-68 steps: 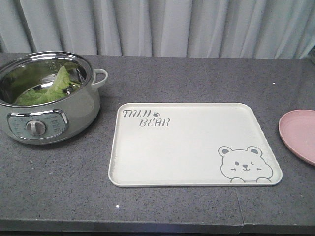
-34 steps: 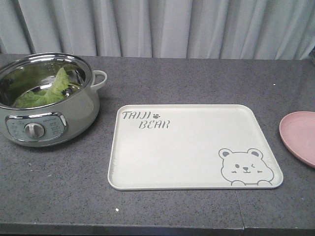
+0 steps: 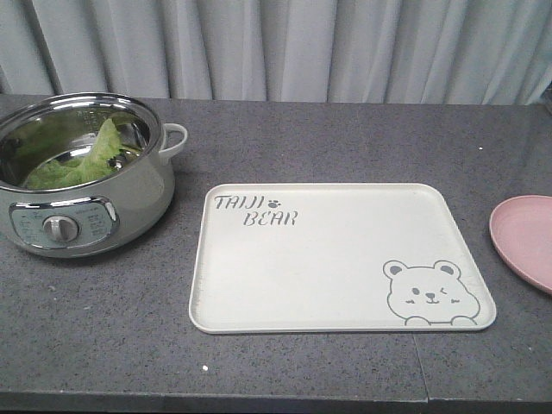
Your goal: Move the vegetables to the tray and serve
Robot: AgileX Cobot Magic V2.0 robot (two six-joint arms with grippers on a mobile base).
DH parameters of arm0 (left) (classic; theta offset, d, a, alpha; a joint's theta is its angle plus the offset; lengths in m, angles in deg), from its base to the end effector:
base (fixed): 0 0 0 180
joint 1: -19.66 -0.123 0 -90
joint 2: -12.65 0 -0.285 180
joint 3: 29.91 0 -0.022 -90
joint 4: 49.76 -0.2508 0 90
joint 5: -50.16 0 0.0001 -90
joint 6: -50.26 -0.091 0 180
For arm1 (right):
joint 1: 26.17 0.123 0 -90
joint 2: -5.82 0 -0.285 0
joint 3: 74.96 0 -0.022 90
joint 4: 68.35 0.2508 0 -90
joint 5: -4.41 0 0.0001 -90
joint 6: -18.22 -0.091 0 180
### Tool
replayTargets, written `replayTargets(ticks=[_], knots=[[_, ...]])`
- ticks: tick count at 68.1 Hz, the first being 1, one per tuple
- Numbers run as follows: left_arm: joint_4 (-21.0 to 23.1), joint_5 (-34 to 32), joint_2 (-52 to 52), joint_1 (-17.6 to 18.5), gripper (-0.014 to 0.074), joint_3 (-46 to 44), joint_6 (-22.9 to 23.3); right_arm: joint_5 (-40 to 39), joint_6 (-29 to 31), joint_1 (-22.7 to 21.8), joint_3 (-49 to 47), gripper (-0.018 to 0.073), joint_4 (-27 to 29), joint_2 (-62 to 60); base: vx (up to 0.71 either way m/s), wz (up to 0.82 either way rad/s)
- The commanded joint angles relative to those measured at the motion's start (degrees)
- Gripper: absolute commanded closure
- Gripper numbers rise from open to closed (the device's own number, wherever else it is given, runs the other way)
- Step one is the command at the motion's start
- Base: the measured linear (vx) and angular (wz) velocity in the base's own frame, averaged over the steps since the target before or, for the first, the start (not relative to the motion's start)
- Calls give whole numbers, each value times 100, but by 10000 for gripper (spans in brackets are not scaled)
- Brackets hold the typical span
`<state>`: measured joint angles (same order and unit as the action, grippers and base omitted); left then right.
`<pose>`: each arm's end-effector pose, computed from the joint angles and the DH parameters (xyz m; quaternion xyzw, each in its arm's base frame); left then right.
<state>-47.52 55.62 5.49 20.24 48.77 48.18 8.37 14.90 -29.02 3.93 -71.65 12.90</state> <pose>0.0567 -0.0009 0.1965 0.0040 0.7150 -0.0058 0.6990 0.0567 -0.0032 0.1977 0.0192 0.7064 -0.0188 0.7073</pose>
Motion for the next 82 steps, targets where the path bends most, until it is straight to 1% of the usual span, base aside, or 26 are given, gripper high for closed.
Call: replayTargets(ticks=[1,48,53,56,60,66,75,82], knots=[[20,-433,88,-24,602,144,5,-442,42,14,82,565,-48,-29,0,0],[20,-441,88,-24,602,145,5,-446,42,13,82,565,-48,-29,0,0],[20,-546,88,-24,602,131,-2,-590,82,13,75,565,-79,-29,0,0],[84,-645,88,-24,602,84,39,-707,6,13,47,565,-26,-29,0,0],[125,-759,84,-24,602,-116,169,-728,-47,13,-89,565,129,-29,0,0],[130,-675,77,-24,602,-611,263,-523,-47,13,-511,565,130,-29,0,0],[124,-191,-207,-24,602,-1674,263,100,23,13,-1388,565,95,218,0,0],[117,300,-797,-24,602,-2532,257,559,63,13,-2152,565,46,704,0,0]])
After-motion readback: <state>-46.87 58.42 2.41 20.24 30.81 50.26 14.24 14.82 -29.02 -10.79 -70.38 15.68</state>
